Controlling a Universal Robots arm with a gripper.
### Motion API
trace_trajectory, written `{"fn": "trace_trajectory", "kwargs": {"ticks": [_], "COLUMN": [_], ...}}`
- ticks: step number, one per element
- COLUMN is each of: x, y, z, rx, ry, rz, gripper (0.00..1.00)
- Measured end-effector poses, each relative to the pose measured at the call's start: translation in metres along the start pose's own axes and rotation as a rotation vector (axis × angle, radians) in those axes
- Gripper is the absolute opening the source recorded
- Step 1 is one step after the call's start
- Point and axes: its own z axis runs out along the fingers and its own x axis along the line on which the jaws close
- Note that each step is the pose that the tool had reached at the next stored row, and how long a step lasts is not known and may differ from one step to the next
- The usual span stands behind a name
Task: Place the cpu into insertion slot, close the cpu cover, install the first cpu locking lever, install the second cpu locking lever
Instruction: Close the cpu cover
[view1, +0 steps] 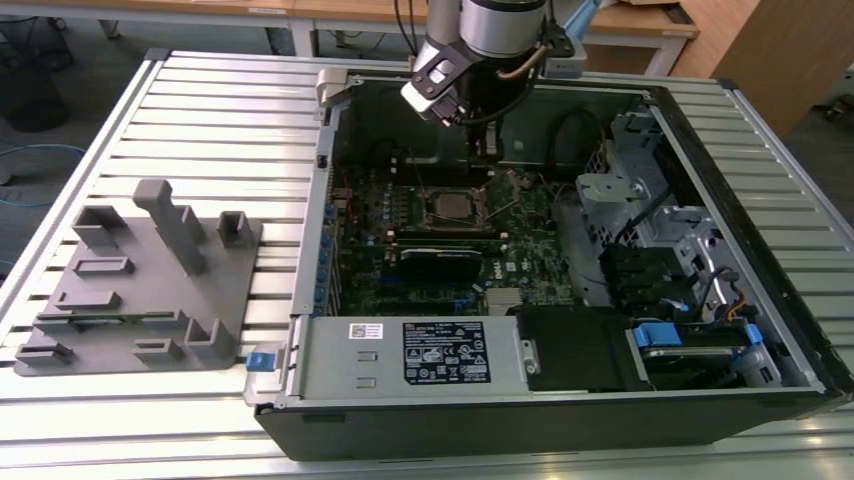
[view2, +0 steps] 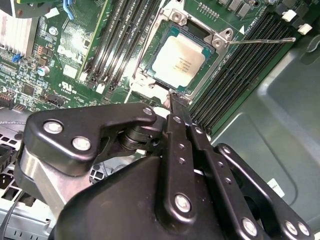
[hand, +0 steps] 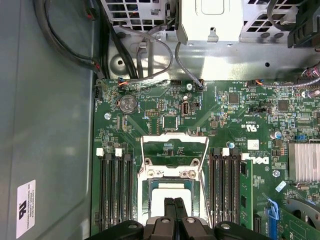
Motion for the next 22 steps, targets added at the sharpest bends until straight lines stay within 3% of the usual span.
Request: {"fn": "trace_trajectory", "kwargs": {"ticks": [22], "x": [0.0001], "y": [0.0040], "z": [0.0002], "rx": [0.0000], "ry": [0.0000], "rz": [0.000], "gripper": [0.11]}}
